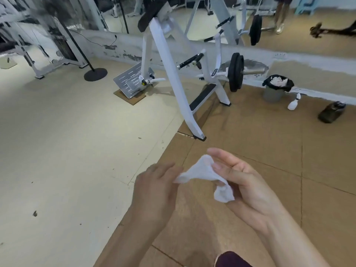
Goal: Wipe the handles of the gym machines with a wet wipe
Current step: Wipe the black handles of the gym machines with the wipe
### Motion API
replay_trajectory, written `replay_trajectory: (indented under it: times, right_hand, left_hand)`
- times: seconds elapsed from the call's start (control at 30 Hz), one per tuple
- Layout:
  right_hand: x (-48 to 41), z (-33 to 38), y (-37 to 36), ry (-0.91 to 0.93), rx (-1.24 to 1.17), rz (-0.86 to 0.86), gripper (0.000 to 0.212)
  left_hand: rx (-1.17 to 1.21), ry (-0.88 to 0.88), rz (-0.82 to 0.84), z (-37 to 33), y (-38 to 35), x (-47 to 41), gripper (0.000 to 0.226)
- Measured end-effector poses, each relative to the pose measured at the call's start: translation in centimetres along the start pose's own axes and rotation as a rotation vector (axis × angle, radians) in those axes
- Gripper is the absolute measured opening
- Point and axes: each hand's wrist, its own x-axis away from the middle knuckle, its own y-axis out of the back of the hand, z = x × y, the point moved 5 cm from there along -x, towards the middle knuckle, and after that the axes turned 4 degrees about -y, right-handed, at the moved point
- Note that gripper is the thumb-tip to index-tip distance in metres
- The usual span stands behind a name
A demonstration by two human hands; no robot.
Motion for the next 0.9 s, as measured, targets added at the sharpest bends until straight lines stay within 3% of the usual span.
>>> replay_trajectory:
  times: [0.1, 0.2, 0.33, 0.47, 0.6, 0.73, 0.8, 0.9]
  right_hand:
    - [-5.8, 3.4, 2.6, -0.008, -0.032, 0.0, 0.038]
    - [-11.7, 7.6, 5.2, -0.024, -0.042, 0.051, 0.038]
    - [-19.9, 14.7, 9.1, -0.059, 0.073, 0.028, 0.032]
    - [-27.6, 22.0, 12.6, -0.001, 0.403, -0.122, 0.016]
    - [-35.3, 26.8, 15.2, -0.098, 0.162, -0.159, 0.026]
    - [-42.5, 29.5, 15.6, -0.147, -0.275, 0.002, 0.045]
    - [-46.2, 30.4, 15.8, -0.136, -0.277, 0.045, 0.051]
    - [-52.4, 32.2, 15.9, -0.129, -0.012, -0.013, 0.061]
  left_hand:
    - [0.129, -0.032, -0.04, -0.2, -2.7, -6.6, 0.041]
    - [0.307, -0.014, -0.098, -1.1, -5.4, -14.4, 0.025]
    - [0.673, 0.376, -0.048, 0.6, -9.5, -25.2, 0.03]
    - [0.761, 0.457, 0.011, 2.0, -11.4, -35.1, 0.028]
    - [0.809, 0.552, 0.01, 4.4, -13.9, -42.9, 0.013]
    - [1.041, 0.69, -0.008, 8.0, -17.1, -50.0, 0.034]
    - [1.164, 0.725, 0.009, 10.0, -18.8, -53.5, 0.038]
    - [1.189, 0.736, -0.006, 13.7, -20.6, -59.3, 0.044]
